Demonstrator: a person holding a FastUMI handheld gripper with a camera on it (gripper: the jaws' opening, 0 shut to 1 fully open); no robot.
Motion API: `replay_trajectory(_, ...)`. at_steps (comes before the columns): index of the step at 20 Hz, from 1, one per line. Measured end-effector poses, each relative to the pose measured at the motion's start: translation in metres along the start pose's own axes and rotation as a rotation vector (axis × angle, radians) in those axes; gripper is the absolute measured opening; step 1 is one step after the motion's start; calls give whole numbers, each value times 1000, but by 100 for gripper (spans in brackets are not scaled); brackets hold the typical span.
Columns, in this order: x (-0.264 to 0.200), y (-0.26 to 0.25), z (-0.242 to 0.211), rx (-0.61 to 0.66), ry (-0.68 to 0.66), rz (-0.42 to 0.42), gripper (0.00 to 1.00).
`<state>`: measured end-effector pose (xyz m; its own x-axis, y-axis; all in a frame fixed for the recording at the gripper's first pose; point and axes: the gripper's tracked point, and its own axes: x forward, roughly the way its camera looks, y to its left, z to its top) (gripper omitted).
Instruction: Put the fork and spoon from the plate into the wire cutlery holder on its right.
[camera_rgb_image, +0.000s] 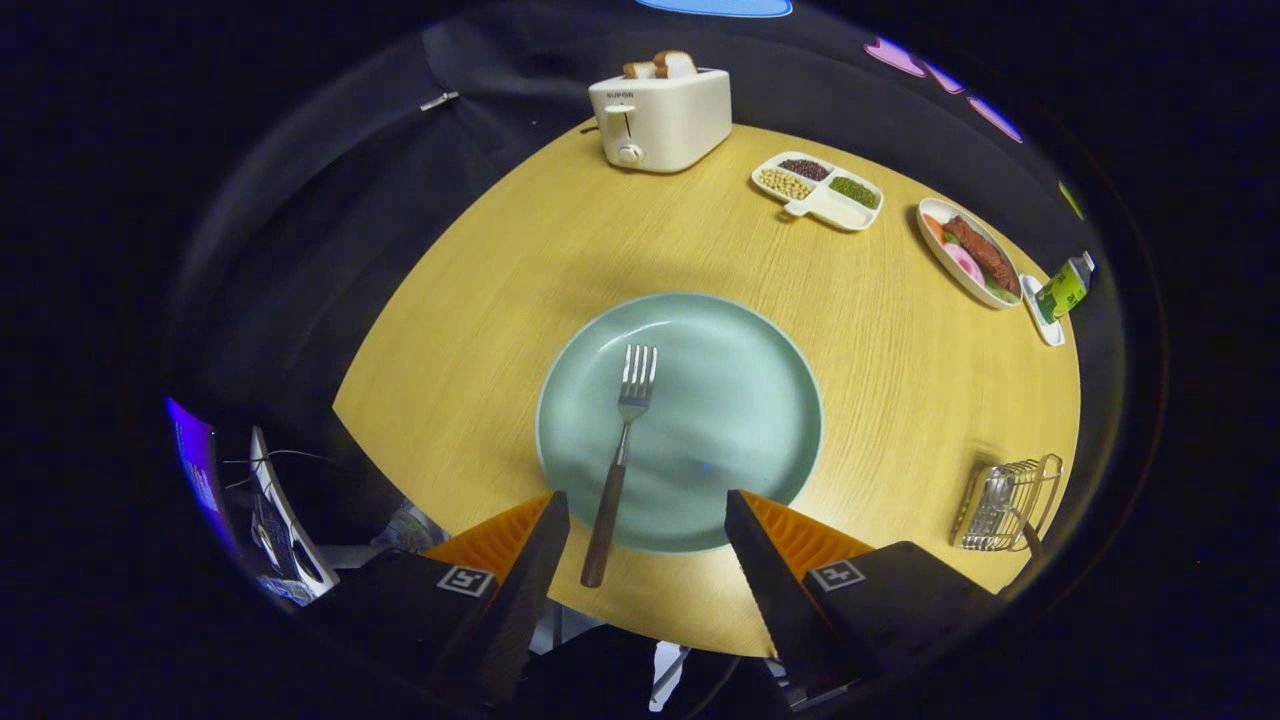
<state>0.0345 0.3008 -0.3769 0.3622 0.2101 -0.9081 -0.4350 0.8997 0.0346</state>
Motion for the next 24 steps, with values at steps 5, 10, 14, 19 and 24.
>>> replay_trajectory(5,33,-14,-10,32,58,-40,92)
replay_trajectory(10,50,-12,-27,20,133,-40,75)
replay_trajectory(14,60,-23,-30,6,136,-82,49)
replay_trajectory(19,63,-30,-28,-30,153,-102,17)
replay_trajectory(24,61,-20,-29,-58,203,-48,14)
